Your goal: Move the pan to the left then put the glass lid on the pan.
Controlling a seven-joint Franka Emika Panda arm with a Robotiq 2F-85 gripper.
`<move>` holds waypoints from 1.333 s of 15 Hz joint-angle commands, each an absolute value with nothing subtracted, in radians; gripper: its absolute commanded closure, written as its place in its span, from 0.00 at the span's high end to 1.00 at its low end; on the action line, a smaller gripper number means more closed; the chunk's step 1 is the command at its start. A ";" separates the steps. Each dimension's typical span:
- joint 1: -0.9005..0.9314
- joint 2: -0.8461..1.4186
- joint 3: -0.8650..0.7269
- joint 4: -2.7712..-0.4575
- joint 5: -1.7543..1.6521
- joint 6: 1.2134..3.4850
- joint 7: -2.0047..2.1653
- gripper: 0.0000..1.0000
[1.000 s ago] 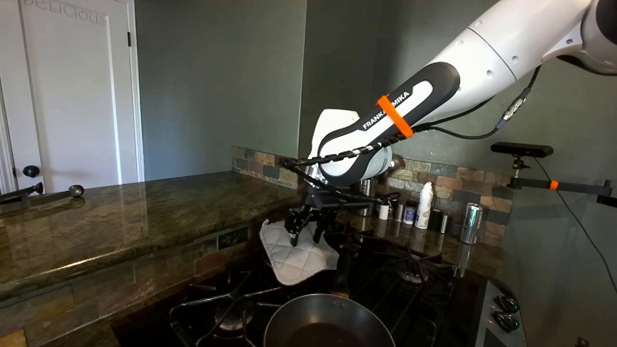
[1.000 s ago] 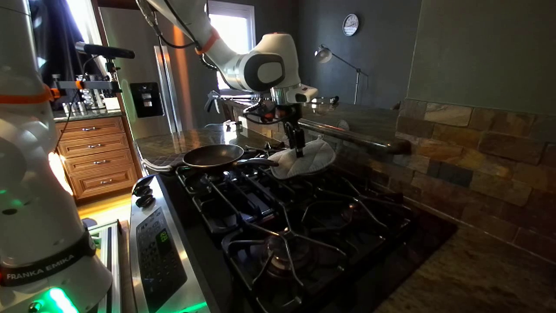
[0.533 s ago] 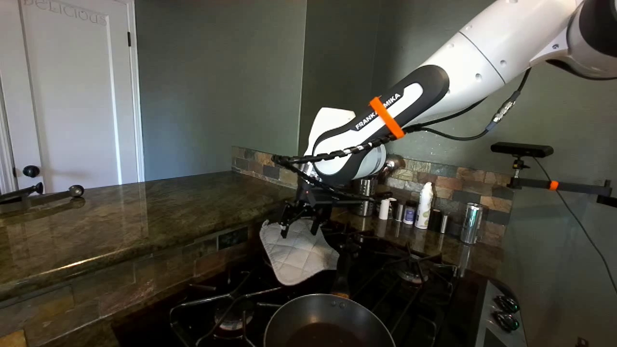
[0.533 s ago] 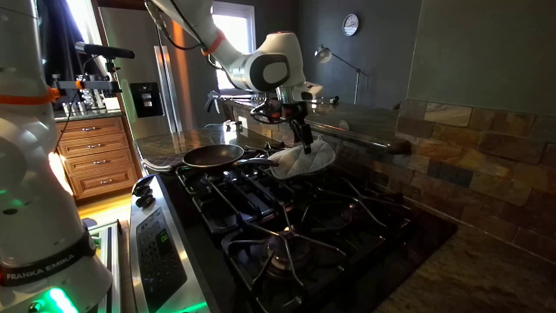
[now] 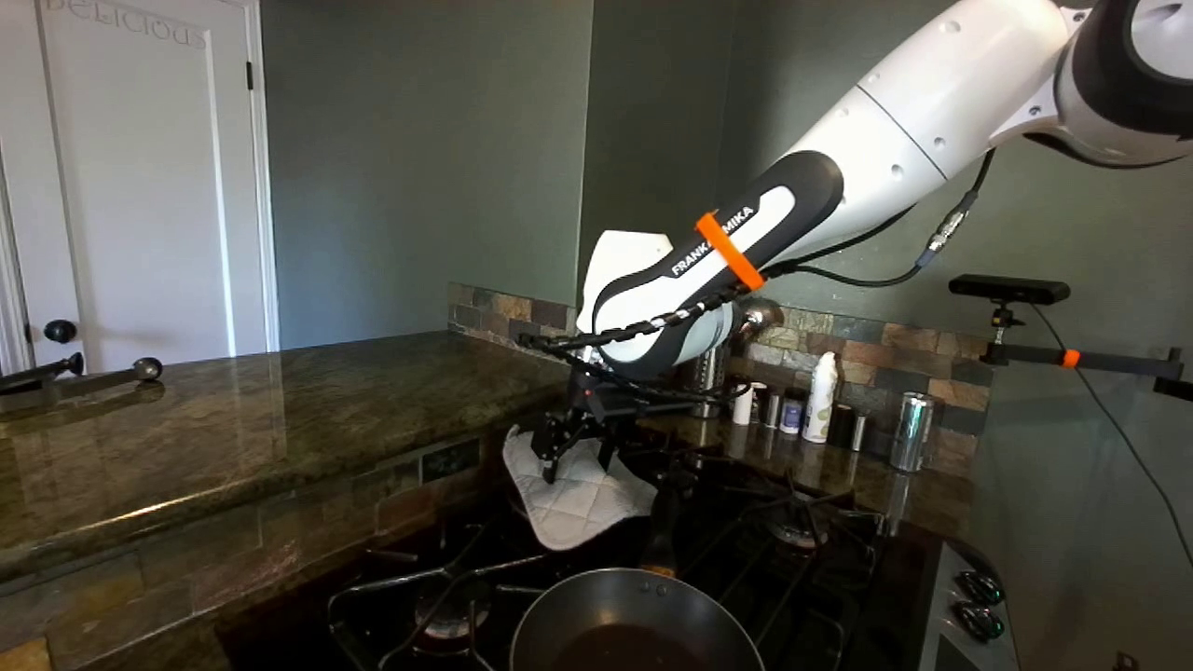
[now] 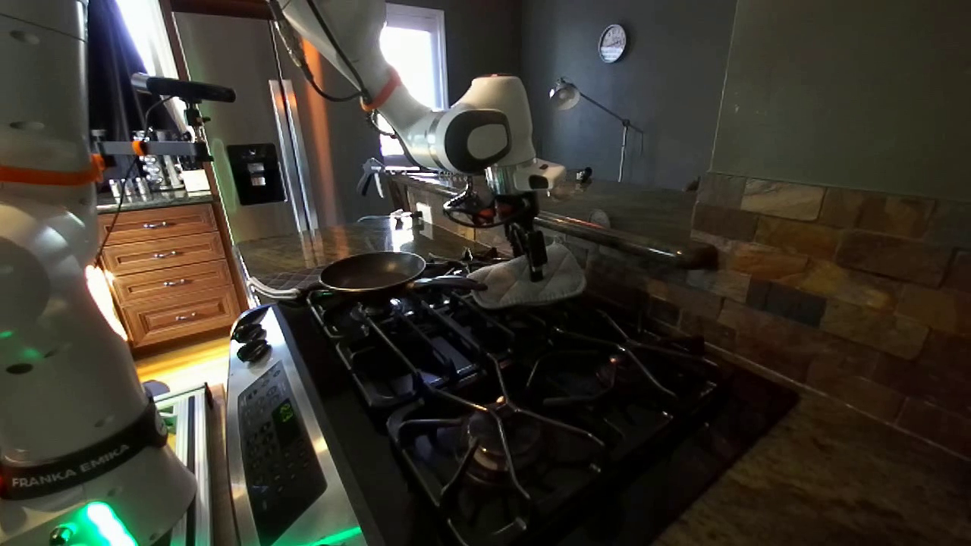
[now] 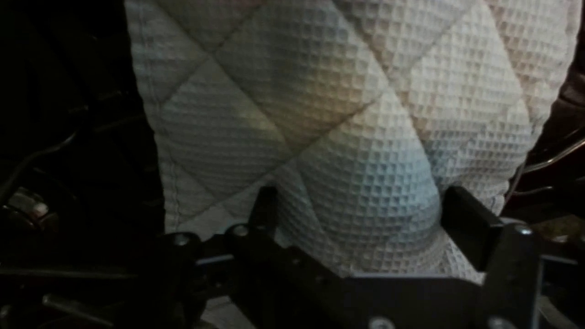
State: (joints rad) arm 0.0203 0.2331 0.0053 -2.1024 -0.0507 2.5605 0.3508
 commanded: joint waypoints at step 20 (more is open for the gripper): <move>0.032 0.184 -0.047 -2.103 -0.077 2.500 0.354 0.31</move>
State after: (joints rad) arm 0.0276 0.2256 -0.0262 -2.0724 -0.0626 2.5222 0.3488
